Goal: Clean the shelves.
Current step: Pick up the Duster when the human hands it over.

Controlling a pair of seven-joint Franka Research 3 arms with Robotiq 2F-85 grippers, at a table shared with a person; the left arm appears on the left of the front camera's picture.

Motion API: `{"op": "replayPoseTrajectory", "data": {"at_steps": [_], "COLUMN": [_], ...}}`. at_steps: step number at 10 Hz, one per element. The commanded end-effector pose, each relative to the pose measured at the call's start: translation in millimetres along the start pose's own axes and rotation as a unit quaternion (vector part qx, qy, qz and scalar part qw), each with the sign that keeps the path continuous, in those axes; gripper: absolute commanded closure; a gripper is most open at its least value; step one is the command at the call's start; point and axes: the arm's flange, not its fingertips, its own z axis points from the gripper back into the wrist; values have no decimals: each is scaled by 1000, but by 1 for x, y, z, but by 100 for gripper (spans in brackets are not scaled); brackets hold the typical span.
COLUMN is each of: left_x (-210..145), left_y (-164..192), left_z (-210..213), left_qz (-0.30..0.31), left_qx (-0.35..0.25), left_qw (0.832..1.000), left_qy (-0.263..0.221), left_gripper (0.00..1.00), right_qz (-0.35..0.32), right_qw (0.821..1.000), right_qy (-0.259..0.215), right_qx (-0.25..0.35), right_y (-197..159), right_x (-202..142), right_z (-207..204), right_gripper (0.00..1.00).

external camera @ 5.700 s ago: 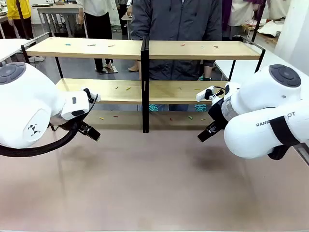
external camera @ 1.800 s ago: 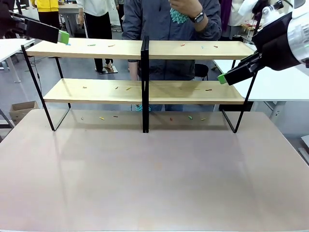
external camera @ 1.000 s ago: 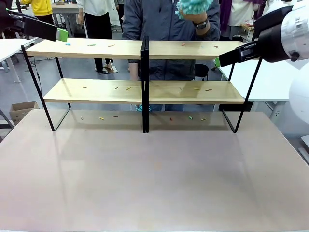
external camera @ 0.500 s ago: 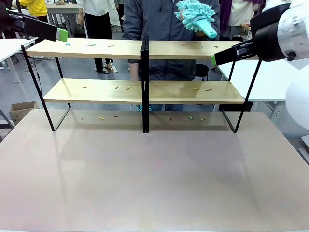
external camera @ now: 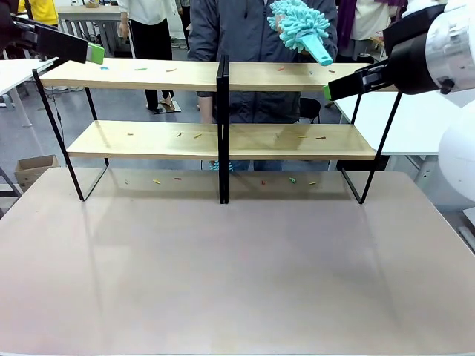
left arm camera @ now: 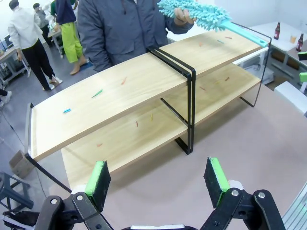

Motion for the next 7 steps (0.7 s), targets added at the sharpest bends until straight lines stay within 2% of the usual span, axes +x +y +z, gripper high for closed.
{"op": "replayPoseTrajectory", "data": {"at_steps": [1,2,3,4,5,6,7], "left_x": [-1,-1,-1,-1,-1,-1,-1], "left_y": [2,2,2,2,2,2,2], "left_z": [0,0,0,0,0,0,0], "left_qz": [3,3,3,3,3,3,3], "left_qx": [-3,-3,-3,-3,-3,-3,-3], "left_qw": [1000,1000,1000,1000,1000,1000,1000], "left_qy": [-3,-3,-3,-3,-3,-3,-3], "left_gripper": [0,0,0,0,0,0,0], "right_qz": [-2,0,-39,-161,-237,-323,-102], "right_qw": [1000,1000,997,959,887,878,985], "right_qy": [1,0,8,40,80,41,-2], "right_qx": [0,0,73,231,390,351,139], "right_y": [-2,0,-24,-69,-116,-132,-58], "right_x": [0,0,22,51,71,72,39], "right_z": [-1,0,5,18,30,31,10], "right_gripper": [0,0,0,0,0,0,0]}}
